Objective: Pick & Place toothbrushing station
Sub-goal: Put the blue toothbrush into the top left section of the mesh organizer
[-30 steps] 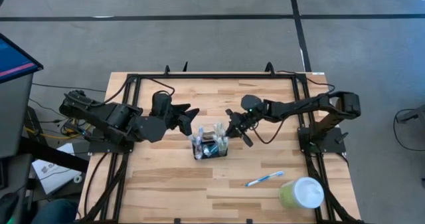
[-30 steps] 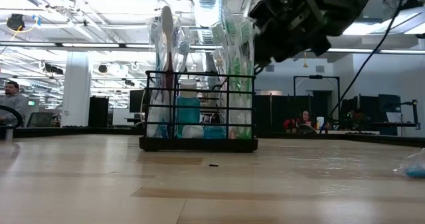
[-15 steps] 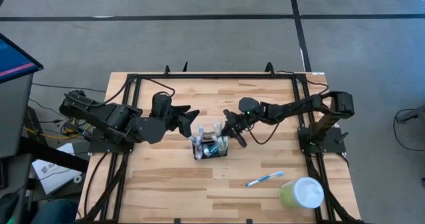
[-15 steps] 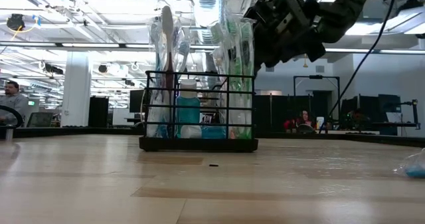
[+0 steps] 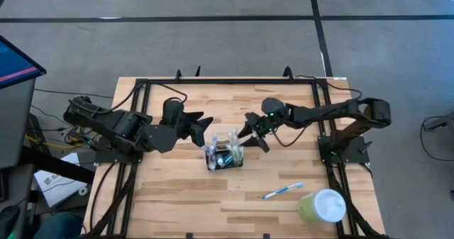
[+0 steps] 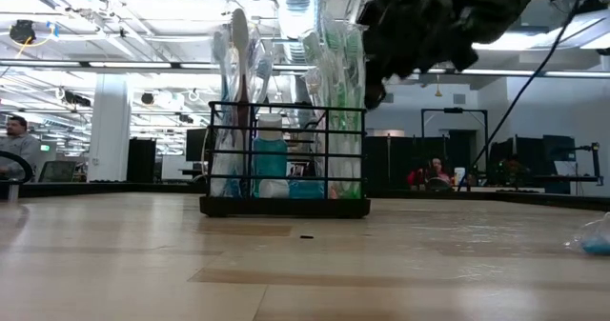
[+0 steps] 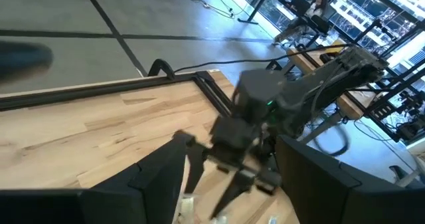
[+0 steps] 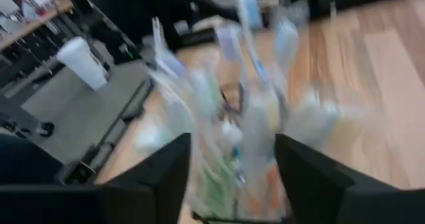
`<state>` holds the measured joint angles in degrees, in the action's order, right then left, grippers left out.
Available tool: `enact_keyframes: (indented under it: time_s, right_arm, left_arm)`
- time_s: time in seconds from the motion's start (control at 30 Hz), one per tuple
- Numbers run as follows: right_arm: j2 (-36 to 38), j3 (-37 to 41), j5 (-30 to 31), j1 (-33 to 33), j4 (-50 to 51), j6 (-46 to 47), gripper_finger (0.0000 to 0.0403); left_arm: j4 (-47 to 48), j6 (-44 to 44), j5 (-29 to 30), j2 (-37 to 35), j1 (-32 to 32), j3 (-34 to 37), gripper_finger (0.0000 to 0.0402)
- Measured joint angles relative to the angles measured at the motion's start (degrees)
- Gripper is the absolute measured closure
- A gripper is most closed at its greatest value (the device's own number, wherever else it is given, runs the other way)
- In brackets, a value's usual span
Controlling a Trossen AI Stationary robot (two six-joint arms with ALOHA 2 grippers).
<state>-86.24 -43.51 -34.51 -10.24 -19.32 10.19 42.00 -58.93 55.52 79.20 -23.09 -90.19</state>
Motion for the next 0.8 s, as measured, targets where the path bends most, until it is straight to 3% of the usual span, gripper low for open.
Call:
enact_keyframes:
  time_s: [0.13, 0.27, 0.4, 0.57, 0.63, 0.8]
  right_arm:
    - [5.4, 0.0, 0.0, 0.0, 1.2, 2.2, 0.0143]
    - [11.5, -0.1, -0.1, 0.1, 6.8, 4.2, 0.0124]
    - [18.4, -2.0, 0.6, 2.0, 20.7, 3.6, 0.0123]
    - [24.6, -6.2, 9.6, 8.0, 41.4, 1.6, 0.0136]
    - [25.8, -7.9, 13.6, 10.6, 49.1, 2.3, 0.0144]
    - [25.7, -10.3, 17.0, 16.2, 59.1, 8.7, 0.0167]
  left_arm:
    - [0.0, 1.5, 0.0, 0.0, 0.0, 0.0, 0.0172]
    - [0.0, 4.2, -0.6, 0.0, 0.0, 0.0, 0.0172]
    - [0.0, 8.2, -2.3, 0.0, 0.0, 0.0, 0.0172]
    - [0.2, 14.4, -5.5, 0.0, 0.0, 0.0, 0.0172]
    - [0.3, 16.9, -6.6, 0.0, 0.0, 0.0, 0.0172]
    - [0.6, 22.3, -10.5, 0.0, 0.0, 0.0, 0.0172]
